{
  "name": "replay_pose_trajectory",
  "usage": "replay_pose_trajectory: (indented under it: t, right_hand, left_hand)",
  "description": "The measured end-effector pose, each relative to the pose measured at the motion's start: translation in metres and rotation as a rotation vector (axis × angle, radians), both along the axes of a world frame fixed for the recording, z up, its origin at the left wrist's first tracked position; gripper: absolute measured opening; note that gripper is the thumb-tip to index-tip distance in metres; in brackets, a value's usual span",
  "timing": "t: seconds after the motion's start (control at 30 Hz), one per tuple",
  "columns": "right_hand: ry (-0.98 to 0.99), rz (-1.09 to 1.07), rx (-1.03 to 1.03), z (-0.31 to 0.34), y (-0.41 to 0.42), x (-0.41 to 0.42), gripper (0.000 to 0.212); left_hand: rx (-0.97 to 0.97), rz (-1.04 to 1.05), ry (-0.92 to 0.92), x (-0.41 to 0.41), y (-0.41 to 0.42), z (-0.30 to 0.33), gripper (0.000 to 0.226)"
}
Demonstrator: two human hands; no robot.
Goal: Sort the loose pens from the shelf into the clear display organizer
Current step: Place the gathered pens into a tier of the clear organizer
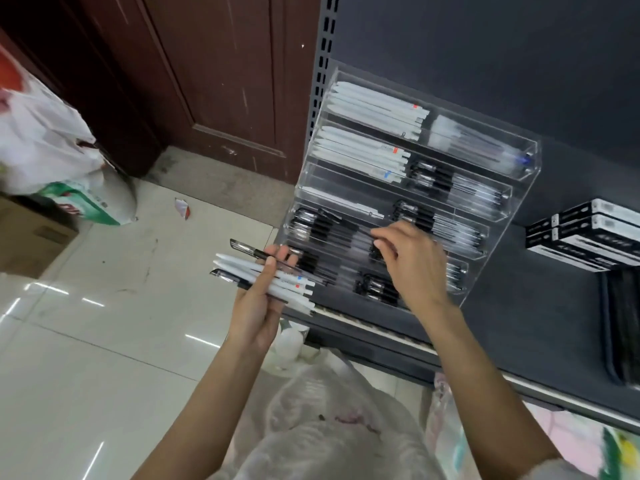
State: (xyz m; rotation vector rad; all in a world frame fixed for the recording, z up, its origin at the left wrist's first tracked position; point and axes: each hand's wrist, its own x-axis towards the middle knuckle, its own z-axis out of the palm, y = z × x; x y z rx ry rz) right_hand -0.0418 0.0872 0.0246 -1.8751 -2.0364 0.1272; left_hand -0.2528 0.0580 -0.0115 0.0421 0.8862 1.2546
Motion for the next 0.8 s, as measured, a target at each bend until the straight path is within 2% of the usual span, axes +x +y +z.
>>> replay_pose_trajectory:
  t: [0.17,0.33,0.5,0.8]
  right_hand:
    - [-0.051,0.078,0.022,0.002,0.005,-0.009,0.013]
    - [-0.091,0.193,-0.082,-0.028,-0.028,-0.026,0.014]
    - [-0.093,0.144,-0.109,-0.059,-0.023,-0.034,0.017]
    - [-0.261,0.212,-0.09,-0.072,-0.014,-0.045,0.032]
  left_hand:
    - [-0.01,0.067,-0.044,-0.013,-0.004,-0.004,0.021]
    - [-0.042,0.125,-0.054,-0.025,-0.009,-0.01,0.021]
    - [-0.059,0.14,-0.048,-0.029,-0.012,-0.007,0.021]
    - [-0.077,0.124,-0.05,-0.03,-0.018,-0.008,0.021]
